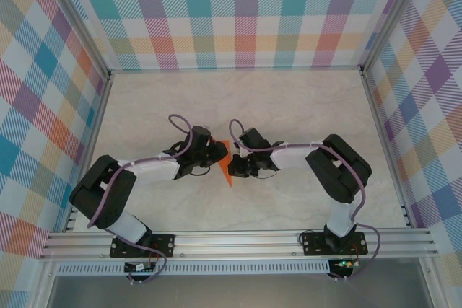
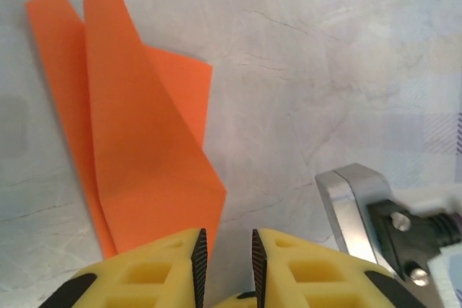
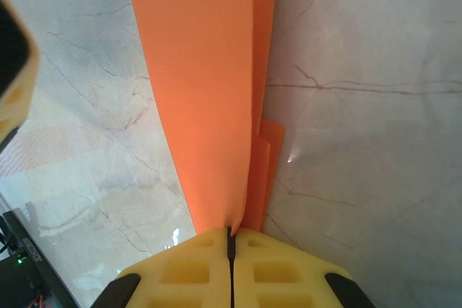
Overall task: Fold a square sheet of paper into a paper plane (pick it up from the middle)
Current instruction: Fold the wing for the fifth time at the center of the table.
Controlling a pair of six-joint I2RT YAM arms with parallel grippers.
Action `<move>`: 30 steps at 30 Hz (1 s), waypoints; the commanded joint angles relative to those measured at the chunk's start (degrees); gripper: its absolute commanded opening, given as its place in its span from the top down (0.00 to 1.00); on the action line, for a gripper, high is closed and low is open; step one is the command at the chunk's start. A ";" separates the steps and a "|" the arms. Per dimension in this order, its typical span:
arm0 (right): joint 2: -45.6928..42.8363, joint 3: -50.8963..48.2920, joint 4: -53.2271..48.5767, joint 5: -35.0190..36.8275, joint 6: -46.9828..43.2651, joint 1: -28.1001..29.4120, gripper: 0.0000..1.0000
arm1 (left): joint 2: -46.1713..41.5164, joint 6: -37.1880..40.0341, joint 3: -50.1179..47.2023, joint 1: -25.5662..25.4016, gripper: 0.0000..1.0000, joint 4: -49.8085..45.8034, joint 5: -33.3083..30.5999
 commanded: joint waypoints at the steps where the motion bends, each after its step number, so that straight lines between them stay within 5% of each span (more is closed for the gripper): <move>1: 2.46 -0.05 -1.65 -0.61 0.92 -0.18 0.94 | -0.19 0.35 -2.31 -0.17 0.74 2.82 2.91; 30: 3.45 0.75 -4.99 -0.96 2.02 -1.32 0.96 | 6.85 1.93 -3.67 -0.18 0.89 3.34 5.39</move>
